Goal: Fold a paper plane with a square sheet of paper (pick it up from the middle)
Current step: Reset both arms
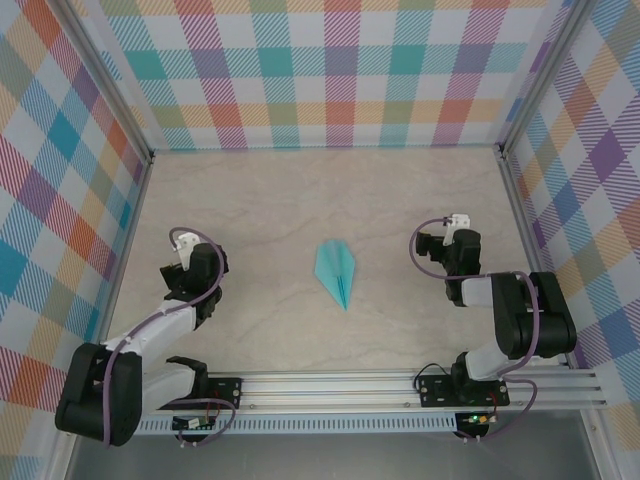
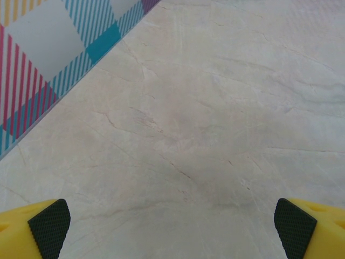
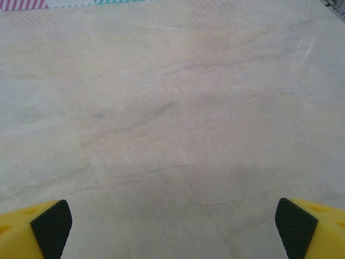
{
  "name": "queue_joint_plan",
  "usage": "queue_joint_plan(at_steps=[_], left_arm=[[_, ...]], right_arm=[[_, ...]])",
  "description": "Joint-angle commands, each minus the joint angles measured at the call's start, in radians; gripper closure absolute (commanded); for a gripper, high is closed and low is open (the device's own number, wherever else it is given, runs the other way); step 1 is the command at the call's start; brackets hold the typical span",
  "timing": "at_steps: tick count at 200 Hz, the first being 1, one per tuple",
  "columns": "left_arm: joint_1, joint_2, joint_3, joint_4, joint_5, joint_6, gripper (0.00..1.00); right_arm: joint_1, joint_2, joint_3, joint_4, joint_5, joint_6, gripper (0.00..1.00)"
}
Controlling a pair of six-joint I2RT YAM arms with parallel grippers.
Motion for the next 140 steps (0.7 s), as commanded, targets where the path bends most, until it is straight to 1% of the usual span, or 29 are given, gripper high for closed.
queue_joint_plan(at_steps=[1,32,69,91,103,109,118,140], left_arm=[[0.028,0.075,0.001,0.194,0.055,0.085,0.0],[0.046,0.173,0.012,0.352,0.117,0.167,0.0],[0.104,0.233,0.021,0.441,0.201,0.153,0.0],[0.144,0.256,0.025,0.467,0.292,0.128,0.0],[0.156,0.3,-0.014,0.585,0.317,0.108,0.0],[0.157,0.335,-0.025,0.656,0.324,0.119,0.0],[0.155,0.328,-0.008,0.605,0.362,0.131,0.0],[0.155,0.352,0.0,0.618,0.406,0.151,0.0]], right_arm=[[-0.006,-0.005,0.006,0.064,-0.035,-0.001,0.0],[-0.005,-0.006,0.008,0.055,-0.038,-0.002,0.0],[-0.006,-0.005,0.008,0.057,-0.039,-0.001,0.0],[-0.007,-0.005,0.007,0.058,-0.039,-0.001,0.0],[-0.007,-0.005,0.008,0.057,-0.039,-0.001,0.0],[-0.007,-0.005,0.008,0.057,-0.039,-0.001,0.0],[-0.007,-0.006,0.008,0.057,-0.039,-0.001,0.0],[-0.007,-0.005,0.009,0.056,-0.041,-0.001,0.0]])
